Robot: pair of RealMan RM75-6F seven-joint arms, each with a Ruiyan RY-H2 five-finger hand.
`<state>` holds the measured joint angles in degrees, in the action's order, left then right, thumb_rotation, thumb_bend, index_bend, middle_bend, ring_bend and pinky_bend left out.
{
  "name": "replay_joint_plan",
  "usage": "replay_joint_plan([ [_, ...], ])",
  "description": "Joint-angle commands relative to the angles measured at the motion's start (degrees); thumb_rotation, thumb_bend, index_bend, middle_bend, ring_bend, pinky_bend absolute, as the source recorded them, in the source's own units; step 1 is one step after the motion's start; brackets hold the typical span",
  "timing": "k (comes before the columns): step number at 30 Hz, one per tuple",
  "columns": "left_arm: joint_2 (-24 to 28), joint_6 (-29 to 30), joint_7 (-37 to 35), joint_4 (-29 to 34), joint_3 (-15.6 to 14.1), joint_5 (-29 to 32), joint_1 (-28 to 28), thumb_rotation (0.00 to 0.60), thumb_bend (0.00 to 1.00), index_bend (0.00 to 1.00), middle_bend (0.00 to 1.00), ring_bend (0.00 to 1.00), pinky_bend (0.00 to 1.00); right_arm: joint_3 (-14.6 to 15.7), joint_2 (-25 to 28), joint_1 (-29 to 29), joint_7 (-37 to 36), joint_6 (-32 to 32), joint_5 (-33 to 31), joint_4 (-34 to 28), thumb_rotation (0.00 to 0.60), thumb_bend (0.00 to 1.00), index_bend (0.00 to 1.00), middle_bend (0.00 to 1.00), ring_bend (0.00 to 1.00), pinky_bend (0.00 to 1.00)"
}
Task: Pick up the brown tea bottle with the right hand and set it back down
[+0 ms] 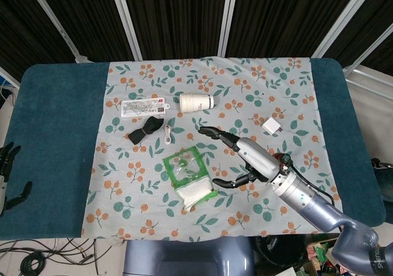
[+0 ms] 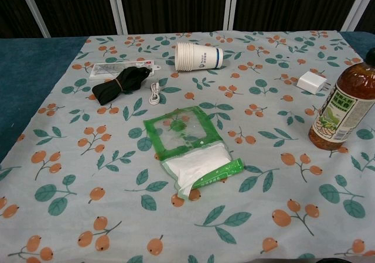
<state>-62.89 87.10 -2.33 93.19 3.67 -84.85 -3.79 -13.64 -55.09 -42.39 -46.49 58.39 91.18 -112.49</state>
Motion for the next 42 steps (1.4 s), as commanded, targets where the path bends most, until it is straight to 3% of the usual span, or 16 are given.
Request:
replay_joint_plan([
  [1,0.00,-0.05,0.00,0.00,-0.01,0.02,-0.01,0.600,0.37,0.02,0.00,0.00,0.00,0.20,0.08,-0.07,0.26,-0.04,-0.10,-0.04,0.600,0.19,0.00,0.08,0.12,0.14],
  [20,0.03,0.13,-0.14,-0.03,-0.12,-0.18,0.08,0.600,0.37,0.02,0.00,0.00,0.00,0.87,0.31,0.09,1.47,1.27,0.35,0.26,0.600,0.19,0.00,0.08,0.12,0.14],
  [33,0.09,0.11,-0.15,0.07,-0.10,-0.11,0.09,0.600,0.37,0.02,0.00,0.00,0.00,1.64,1.09,1.21,7.83,1.68,-1.10,1.47,0.600,0.19,0.00,0.08,0.12,0.14],
  [38,0.22,0.02,-0.28,0.09,-0.12,0.07,0.15,0.600,0.37,0.02,0.00,0.00,0.00,1.59,0.92,4.02,17.33,4.10,-6.75,2.56,0.600,0.17,0.00,0.08,0.11,0.14],
  [42,0.22,0.12,-0.33,0.11,-0.15,-0.04,0.19,0.600,0.37,0.02,0.00,0.00,0.00,1.53,0.79,6.16,19.17,5.21,-11.95,3.13,0.600,0.17,0.00,0.08,0.11,0.14],
])
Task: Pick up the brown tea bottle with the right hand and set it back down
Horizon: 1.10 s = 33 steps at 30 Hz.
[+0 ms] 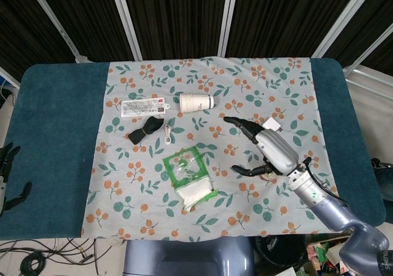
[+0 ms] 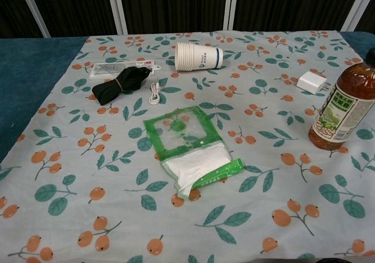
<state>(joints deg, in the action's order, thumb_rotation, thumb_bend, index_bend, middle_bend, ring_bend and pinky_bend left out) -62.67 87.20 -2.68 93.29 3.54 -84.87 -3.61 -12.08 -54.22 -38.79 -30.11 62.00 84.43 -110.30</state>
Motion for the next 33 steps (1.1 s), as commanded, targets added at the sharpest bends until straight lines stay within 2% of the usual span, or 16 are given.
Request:
replay_joint_plan([
  [1,0.00,0.02,0.05,0.03,-0.01,-0.01,0.01,0.600,0.37,0.02,0.00,0.00,0.00,0.02,0.01,2.95,2.71,1.59,-6.12,1.36,0.600,0.16,0.00,0.08,0.11,0.14],
  [7,-0.06,0.08,0.27,0.14,-0.02,-0.04,0.03,0.600,0.37,0.02,0.00,0.00,0.00,1.23,0.37,5.45,0.12,0.65,-9.16,5.49,0.600,0.15,0.00,0.07,0.10,0.14],
  [14,-0.14,0.05,0.64,0.28,0.04,0.17,0.04,0.600,0.37,0.02,0.00,0.00,0.00,3.59,-1.20,9.82,-7.55,0.94,-8.91,12.55,0.600,0.15,0.00,0.07,0.10,0.14],
  [23,-0.23,0.04,0.96,0.35,0.08,0.31,0.05,0.600,0.37,0.02,0.00,0.00,0.00,7.06,-5.21,15.49,-19.57,5.76,-2.19,20.27,0.600,0.15,0.00,0.07,0.10,0.14],
  [33,-0.23,0.19,0.88,0.24,0.06,0.19,0.13,0.600,0.37,0.02,0.00,0.00,0.00,10.46,-10.62,19.53,-25.90,10.13,2.78,25.99,0.600,0.15,0.00,0.07,0.10,0.14],
])
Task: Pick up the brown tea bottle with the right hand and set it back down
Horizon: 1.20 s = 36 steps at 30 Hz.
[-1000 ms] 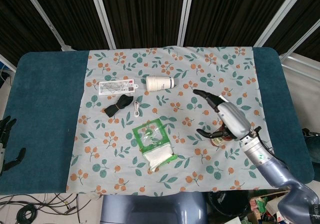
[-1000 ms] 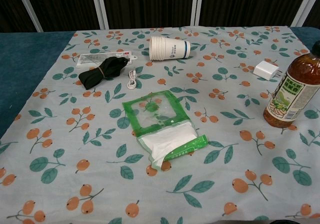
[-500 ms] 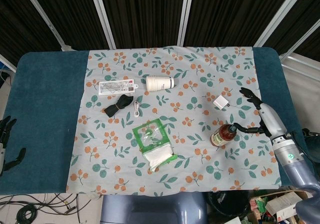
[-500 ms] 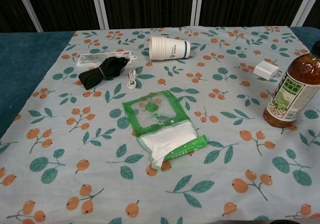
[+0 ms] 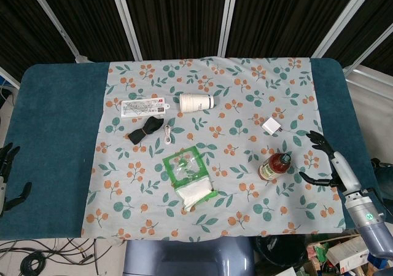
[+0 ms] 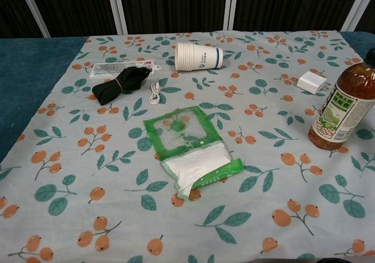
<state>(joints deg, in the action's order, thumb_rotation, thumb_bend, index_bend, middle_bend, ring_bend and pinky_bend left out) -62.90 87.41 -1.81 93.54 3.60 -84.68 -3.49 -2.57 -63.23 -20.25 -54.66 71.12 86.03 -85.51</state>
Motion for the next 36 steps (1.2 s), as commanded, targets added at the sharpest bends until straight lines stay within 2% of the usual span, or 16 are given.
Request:
replay_joint_plan([
  [1,-0.01,-0.01,0.04,0.00,0.00,-0.01,-0.01,0.600,0.37,0.02,0.00,0.00,0.00,1.33,-2.65,1.38,-2.05,1.53,1.76,1.93,0.600,0.15,0.00,0.07,0.10,0.14],
  [6,-0.05,-0.15,0.19,0.00,-0.04,0.08,-0.02,0.600,0.37,0.02,0.00,0.00,0.00,1.78,-6.61,1.63,-3.16,2.25,3.12,4.95,0.600,0.15,0.00,0.07,0.10,0.14],
  [16,-0.01,-0.34,0.32,-0.02,0.05,0.41,-0.04,0.600,0.37,0.02,0.00,0.00,0.00,-0.39,-15.04,-0.85,-2.56,-2.02,0.26,11.19,0.600,0.15,0.00,0.08,0.10,0.14],
  [36,0.01,-0.64,0.61,-0.02,0.22,0.93,-0.12,0.600,0.37,0.02,0.00,0.00,0.00,-2.52,-24.05,-4.54,-4.28,-7.73,-1.92,18.49,0.600,0.15,0.00,0.08,0.10,0.14],
])
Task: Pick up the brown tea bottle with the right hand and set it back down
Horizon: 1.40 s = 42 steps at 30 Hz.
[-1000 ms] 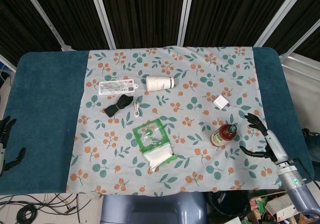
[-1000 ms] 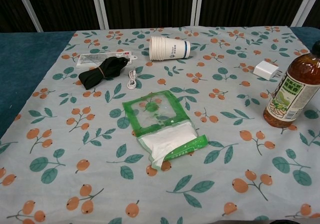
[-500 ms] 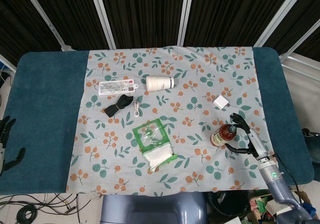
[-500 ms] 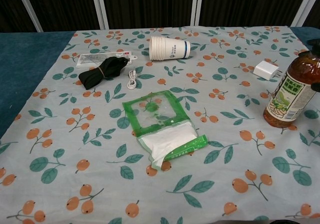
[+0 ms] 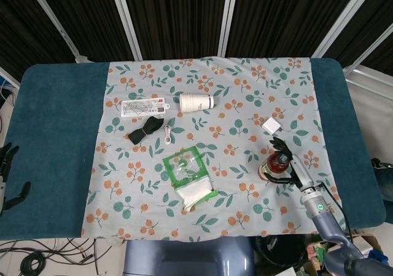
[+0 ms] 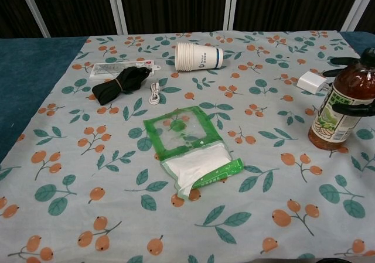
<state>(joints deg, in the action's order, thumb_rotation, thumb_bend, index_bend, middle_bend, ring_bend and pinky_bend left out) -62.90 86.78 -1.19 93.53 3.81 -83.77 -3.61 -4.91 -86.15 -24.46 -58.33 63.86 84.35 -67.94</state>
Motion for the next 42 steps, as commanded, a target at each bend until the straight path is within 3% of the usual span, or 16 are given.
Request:
replay_joint_plan([
  [1,0.02,0.00,-0.07,-0.03,0.03,0.04,0.00,0.600,0.37,0.02,0.00,0.00,0.00,-0.37,-1.83,-0.41,-1.03,-0.72,-0.57,1.55,0.600,0.15,0.00,0.08,0.10,0.14],
  [15,0.04,-0.25,-0.27,-0.17,0.09,0.13,-0.13,0.600,0.37,0.02,0.00,0.00,0.00,-0.27,-7.06,0.14,-5.98,-0.08,-0.53,7.53,0.600,0.15,0.00,0.11,0.11,0.14],
  [20,0.06,-0.24,-0.19,-0.15,0.06,0.11,-0.11,0.600,0.37,0.02,0.00,0.00,0.00,0.16,-8.17,0.15,-8.10,-0.05,0.13,9.14,0.600,0.17,0.09,0.17,0.18,0.14],
  [26,0.09,-0.30,-0.15,-0.05,0.02,0.17,-0.09,0.600,0.37,0.02,0.00,0.00,0.00,0.27,-9.17,0.00,-9.44,0.32,0.71,10.67,0.600,0.23,0.20,0.24,0.25,0.30],
  [34,0.18,-0.40,-0.20,0.04,-0.01,0.26,-0.07,0.600,0.37,0.02,0.00,0.00,0.00,0.03,-9.13,-0.16,-10.45,1.83,1.58,10.91,0.600,0.31,0.31,0.36,0.37,0.41],
  [42,0.29,-0.46,-0.43,0.18,0.00,0.29,-0.07,0.600,0.37,0.03,0.00,0.00,0.00,-0.58,-3.26,-1.72,-8.85,5.16,5.02,5.11,0.600,0.32,0.43,0.45,0.45,0.48],
])
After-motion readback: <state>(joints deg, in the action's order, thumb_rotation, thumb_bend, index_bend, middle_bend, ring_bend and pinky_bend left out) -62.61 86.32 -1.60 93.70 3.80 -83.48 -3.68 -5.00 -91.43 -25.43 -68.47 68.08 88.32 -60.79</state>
